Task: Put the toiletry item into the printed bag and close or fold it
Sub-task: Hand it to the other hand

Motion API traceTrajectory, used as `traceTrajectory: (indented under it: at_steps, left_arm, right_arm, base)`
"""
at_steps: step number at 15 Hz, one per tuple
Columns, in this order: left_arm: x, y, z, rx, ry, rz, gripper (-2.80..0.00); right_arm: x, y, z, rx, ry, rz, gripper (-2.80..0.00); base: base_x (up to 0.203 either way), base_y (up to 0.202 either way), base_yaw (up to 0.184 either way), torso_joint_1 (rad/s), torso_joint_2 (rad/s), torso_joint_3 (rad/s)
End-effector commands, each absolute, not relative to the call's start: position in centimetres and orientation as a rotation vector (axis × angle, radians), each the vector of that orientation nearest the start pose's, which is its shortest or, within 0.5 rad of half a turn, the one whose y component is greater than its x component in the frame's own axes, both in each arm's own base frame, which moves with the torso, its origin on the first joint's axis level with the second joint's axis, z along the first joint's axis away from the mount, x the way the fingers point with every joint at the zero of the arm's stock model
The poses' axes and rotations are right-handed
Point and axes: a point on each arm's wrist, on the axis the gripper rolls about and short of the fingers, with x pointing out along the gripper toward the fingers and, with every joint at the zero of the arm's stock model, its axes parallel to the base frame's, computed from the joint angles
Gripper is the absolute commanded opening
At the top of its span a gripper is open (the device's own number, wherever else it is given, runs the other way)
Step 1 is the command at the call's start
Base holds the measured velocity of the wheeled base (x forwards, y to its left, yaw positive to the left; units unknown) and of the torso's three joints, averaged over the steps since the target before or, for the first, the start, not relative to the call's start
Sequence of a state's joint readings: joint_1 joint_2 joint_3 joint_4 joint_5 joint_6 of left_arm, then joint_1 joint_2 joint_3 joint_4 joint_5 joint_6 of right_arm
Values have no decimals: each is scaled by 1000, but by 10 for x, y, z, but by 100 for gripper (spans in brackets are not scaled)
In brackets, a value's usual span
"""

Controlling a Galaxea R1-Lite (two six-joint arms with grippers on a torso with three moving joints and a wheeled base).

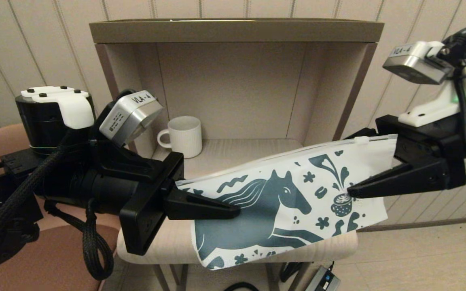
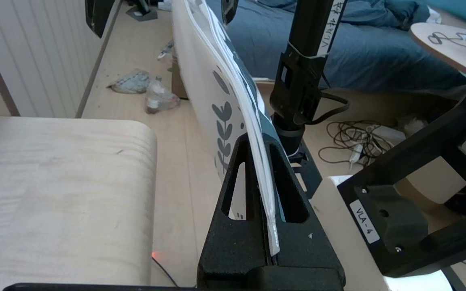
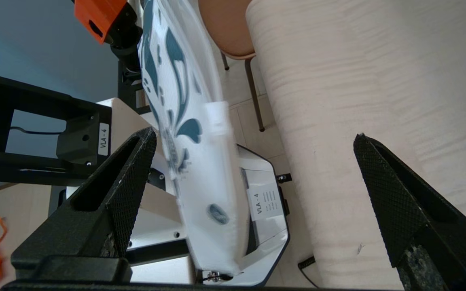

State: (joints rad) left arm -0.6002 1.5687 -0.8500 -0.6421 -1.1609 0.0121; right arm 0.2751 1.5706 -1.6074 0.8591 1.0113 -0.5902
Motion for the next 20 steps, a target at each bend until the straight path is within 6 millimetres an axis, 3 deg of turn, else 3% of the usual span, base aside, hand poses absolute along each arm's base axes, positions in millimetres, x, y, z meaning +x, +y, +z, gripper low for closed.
traceTrajectory:
  at_steps: [1, 5, 6, 20]
  left_arm:
    - [211, -169, 235, -15, 70, -1767, -280]
    - [210, -169, 235, -15, 70, -1769, -280]
    - [211, -169, 235, -15, 70, -1768, -280]
    - [211, -169, 234, -16, 73, -1767, -280]
  right_arm:
    - [220, 82, 313, -162, 436, 1397, 0]
    - [218, 82, 313, -162, 432, 1399, 0]
    - [219, 82, 312, -165, 425, 1398, -280]
    - [219, 82, 313, -170, 406, 1394, -280]
  base:
    - [0, 0, 0, 0, 0, 0]
    - [0, 0, 0, 0, 0, 0]
    - [0, 0, 0, 0, 0, 0]
    - [0, 0, 0, 0, 0, 0]
